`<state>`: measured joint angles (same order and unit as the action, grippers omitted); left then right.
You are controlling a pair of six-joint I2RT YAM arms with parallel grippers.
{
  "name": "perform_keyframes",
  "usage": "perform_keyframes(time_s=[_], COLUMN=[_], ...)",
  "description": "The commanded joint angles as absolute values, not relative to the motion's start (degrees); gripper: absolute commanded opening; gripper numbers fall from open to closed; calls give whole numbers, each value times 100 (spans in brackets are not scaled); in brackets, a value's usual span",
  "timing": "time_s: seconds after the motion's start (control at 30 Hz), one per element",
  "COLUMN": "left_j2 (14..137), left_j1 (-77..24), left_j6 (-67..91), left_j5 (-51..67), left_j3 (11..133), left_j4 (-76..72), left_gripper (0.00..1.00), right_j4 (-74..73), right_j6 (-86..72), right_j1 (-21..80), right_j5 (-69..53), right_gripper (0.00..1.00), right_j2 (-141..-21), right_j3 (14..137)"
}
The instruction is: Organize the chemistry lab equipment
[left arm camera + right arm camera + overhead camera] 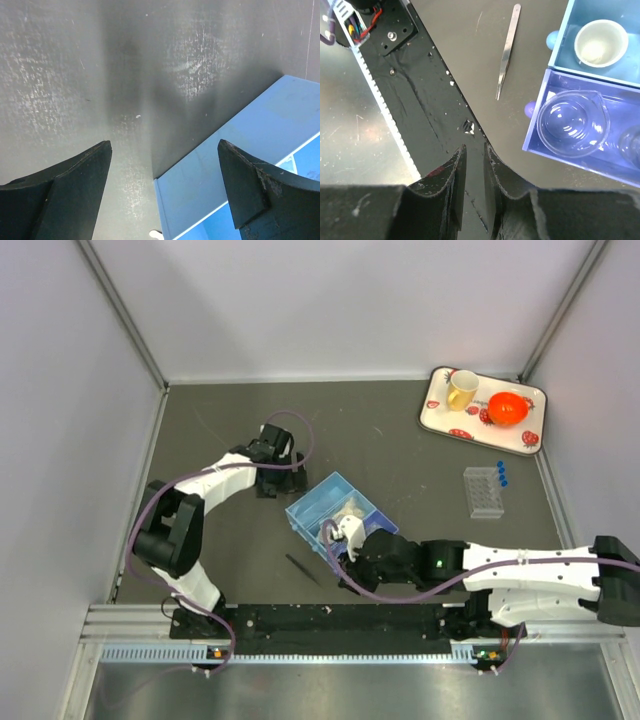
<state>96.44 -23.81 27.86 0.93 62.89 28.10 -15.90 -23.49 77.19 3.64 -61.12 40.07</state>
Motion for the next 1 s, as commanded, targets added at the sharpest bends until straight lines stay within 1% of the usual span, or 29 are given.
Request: perform_keyframes(time_s=[0.0,0.17,0.2,0.3,0.43,0.57,0.6,0.7,0.97], left_j2=[9308,9080,9027,8781,8237,7298,7112,6427,4721], left_j1=[-2540,-2619,-2619,-2593,-2382,-2154,-2127,-2127,-2136], left_j6=[2971,2866,2778,2602,2426,2277,2242,2206,1969], left_j5=[229,44,-313,-693,-607,-378,-369,-466,-379], left_j3=[6179,6249,6336,6521,6600,6548,6487,6416,6196], left_j4=[2610,2872,2978,3444,3752,3946,3998,4113,4394], left_gripper=[92,93,94,96,96,95,94,94,93], right_j4=[-1626,-1845,-1881,-2030,-2197,-2381,-2408,-2443,-2540], right_j6=[-2408,-2242,-2224,-2127,-1995,-1925,-1907,-1898,-1934], right_j1=[7980,8252,8323,8411,8508,8517,8525,8482,8043], right_j5=[132,395,465,659,817,1308,1631,2056,1767], right_gripper=[20,20,20,21,21,25,26,29,31], right_j2=[-6564,-7724,-7856,-8331,-8858,-9411,-9509,-9938,-10775], right_j3=[4297,5079,5193,5746,6283,6688,6819,7074,7751])
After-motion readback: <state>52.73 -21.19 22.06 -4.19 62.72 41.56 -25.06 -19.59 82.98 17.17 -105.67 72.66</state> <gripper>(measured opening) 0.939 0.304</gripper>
